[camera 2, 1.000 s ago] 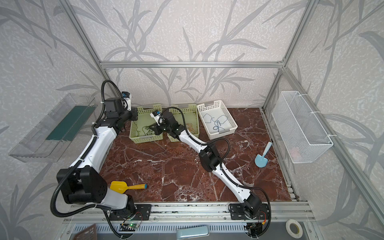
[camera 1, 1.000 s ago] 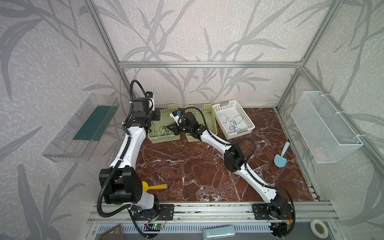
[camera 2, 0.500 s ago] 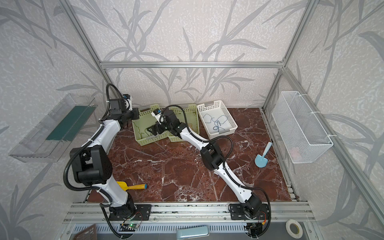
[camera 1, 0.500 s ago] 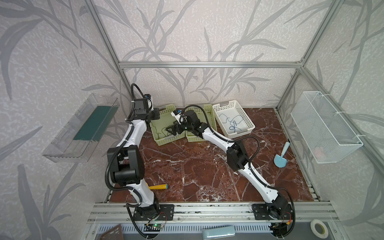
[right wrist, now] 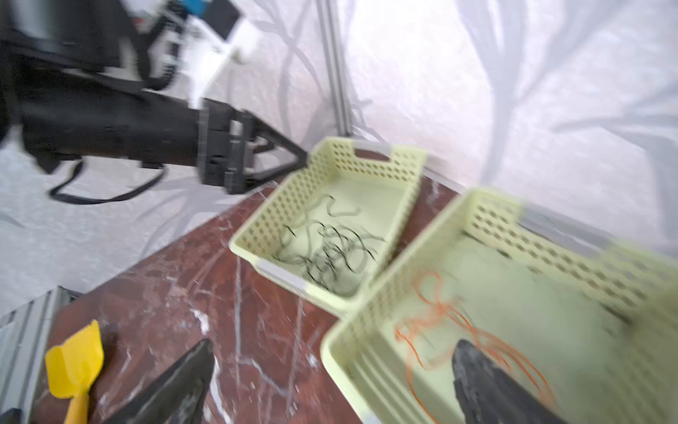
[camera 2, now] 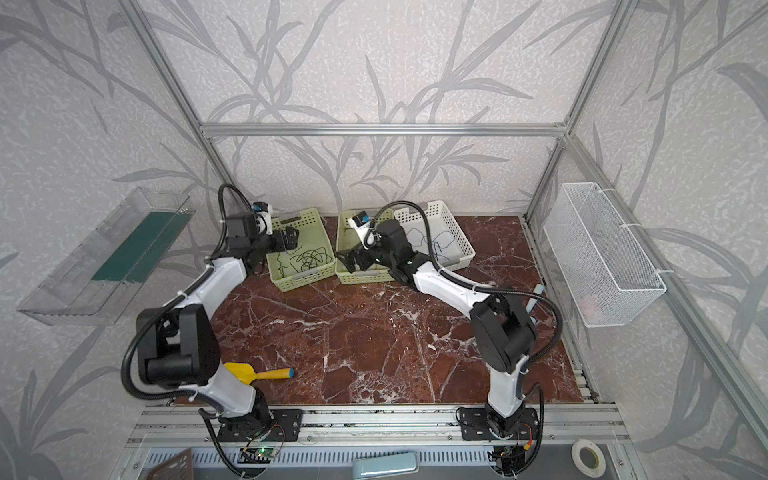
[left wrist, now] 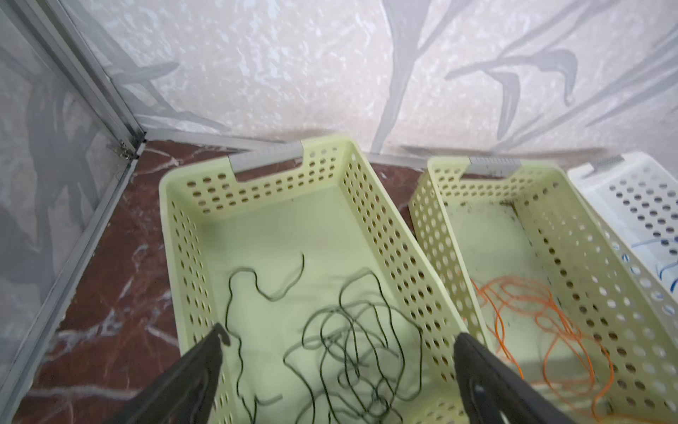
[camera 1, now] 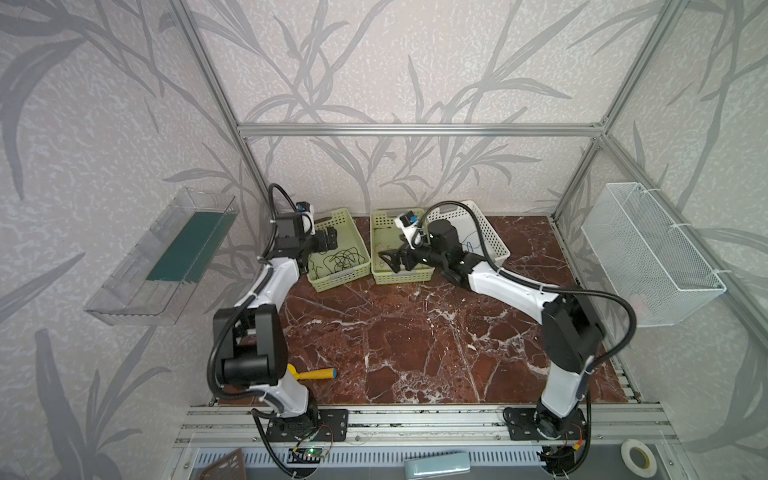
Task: Untangle the cables
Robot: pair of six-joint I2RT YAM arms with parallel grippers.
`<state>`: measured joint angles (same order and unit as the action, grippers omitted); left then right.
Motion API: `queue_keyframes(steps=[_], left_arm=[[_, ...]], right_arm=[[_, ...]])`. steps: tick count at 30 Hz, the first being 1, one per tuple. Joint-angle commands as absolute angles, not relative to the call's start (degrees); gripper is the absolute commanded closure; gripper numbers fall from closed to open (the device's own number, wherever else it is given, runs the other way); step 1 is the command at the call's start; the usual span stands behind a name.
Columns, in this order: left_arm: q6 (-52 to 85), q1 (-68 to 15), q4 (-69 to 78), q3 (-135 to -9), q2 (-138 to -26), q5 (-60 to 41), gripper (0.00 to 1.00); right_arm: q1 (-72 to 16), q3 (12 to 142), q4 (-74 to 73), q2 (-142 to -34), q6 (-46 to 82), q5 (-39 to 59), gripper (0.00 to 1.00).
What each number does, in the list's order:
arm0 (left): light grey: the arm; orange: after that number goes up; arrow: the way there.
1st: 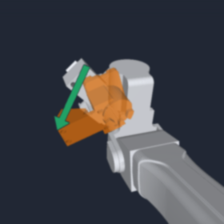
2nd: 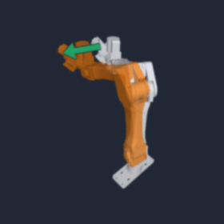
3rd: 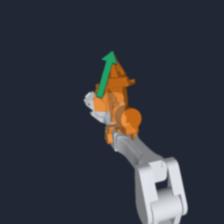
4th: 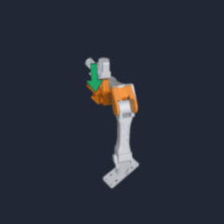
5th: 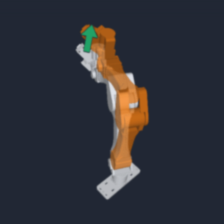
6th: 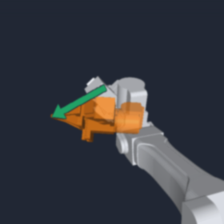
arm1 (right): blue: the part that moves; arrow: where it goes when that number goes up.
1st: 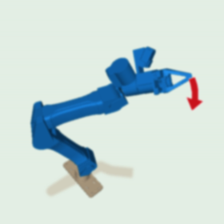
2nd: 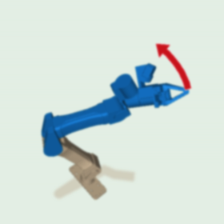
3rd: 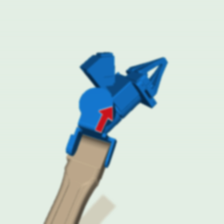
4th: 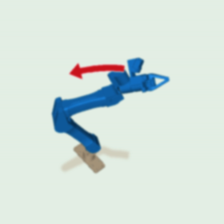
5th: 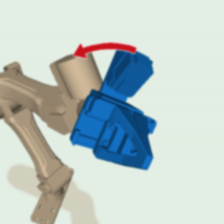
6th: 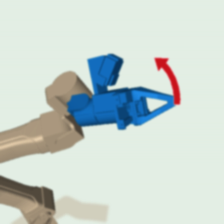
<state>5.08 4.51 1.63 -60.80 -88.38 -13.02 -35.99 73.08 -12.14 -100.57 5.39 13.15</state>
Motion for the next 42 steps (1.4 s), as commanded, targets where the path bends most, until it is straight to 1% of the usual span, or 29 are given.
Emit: queue_keyframes(steps=[1, 3, 5, 7, 8, 10, 11, 13, 14, 15, 17, 18, 19, 21, 22, 23, 25, 26, 30, 35, 42], left_arm=[[5.5, 3.2, 16.9, -48.8, -83.1, -2.8, 0.01], [6.2, 2.7, 19.6, -44.1, -82.6, 3.9, 0.01], [7.6, 1.7, 18.6, -42.5, -84.2, 10.1, 0.01], [6.9, 0.8, 16.4, -43.2, -85.8, 10.3, 0.01], [5.8, 0.3, 15.4, -44.3, -86.0, 10.6, 0.01], [4.2, 0.1, 24.4, -41.9, -87.4, 10.1, 0.01], [3.8, 0.2, 23.0, -42.3, -87.1, 8.8, 0.01], [3.3, -0.1, 19.0, -43.1, -86.7, 8.4, 0.01], [3.7, -0.2, 17.9, -42.7, -85.8, 9.1, 0.01], [3.8, -0.4, 18.3, -41.5, -84.4, 9.6, 0.01], [3.3, -0.5, 22.7, -37.3, -81.6, 10.2, 0.01], [2.7, -0.5, 21.3, -36.7, -80.4, 9.7, 0.01], [2.0, -0.5, 20.0, -36.0, -79.7, 9.6, 0.01], [1.9, -0.5, 18.0, -34.8, -79.8, 9.5, 0.01], [1.9, -0.5, 20.2, -33.3, -80.2, 9.9, 0.01], [1.5, -0.5, 25.9, -30.7, -80.8, 9.8, 0.01], [-0.7, -0.5, 43.6, -24.8, -84.1, 7.8, 0.01], [0.1, -0.5, 48.8, -23.4, -86.8, 9.2, 0.01], [0.9, 0.0, 60.3, -19.2, -90.4, 10.3, 0.01], [1.0, 0.0, 55.0, -21.2, -89.8, 8.4, 0.01], [0.8, 0.1, 55.4, -21.2, -90.0, 8.4, 0.01]], right_arm=[[-29.6, 59.8, -9.7, -91.2, 3.5, -1.8, 0.01], [-24.9, 51.8, -9.7, -86.3, 1.6, -6.8, 0.01], [-19.8, 44.8, -12.4, -83.0, 1.2, -10.3, 0.01], [-15.2, 39.9, -17.1, -82.4, -1.2, -11.1, 0.01], [-12.6, 39.1, -18.5, -83.3, 0.6, -10.4, 0.01], [-7.6, 43.9, -9.8, -85.5, 4.3, -3.3, 0.01], [-7.0, 45.7, -7.0, -86.6, 4.4, -2.7, 0.01], [-7.4, 45.4, -6.4, -87.1, 0.5, -1.8, 0.01], [-8.3, 42.4, -9.6, -86.4, -2.2, -3.4, 0.01], [-8.7, 39.3, -13.2, -85.3, -3.6, -4.5, 0.01], [-8.5, 30.1, -29.9, -83.2, -3.3, -5.8, 0.01], [-8.4, 27.4, -35.7, -82.7, -4.3, -5.6, 0.01], [-8.4, 25.8, -39.1, -82.5, -6.9, -4.3, 0.01], [-7.9, 27.7, -36.7, -85.5, -6.7, -2.7, 0.01], [-7.9, 26.9, -42.7, -87.6, -6.7, -2.0, 0.01], [-7.2, 25.0, -47.4, -88.3, -6.1, -1.1, 0.01], [-7.0, 22.8, -49.1, -88.0, -6.5, -0.4, 0.01], [-7.0, 21.6, -51.1, -88.1, -6.7, 0.0, 0.01], [-7.0, 22.2, -50.2, -88.3, -6.6, 0.0, 0.01], [-7.0, 22.5, -49.7, -88.3, -6.5, 0.0, 0.01], [-7.0, 23.4, -48.5, -88.8, -6.4, 0.0, 0.01]])
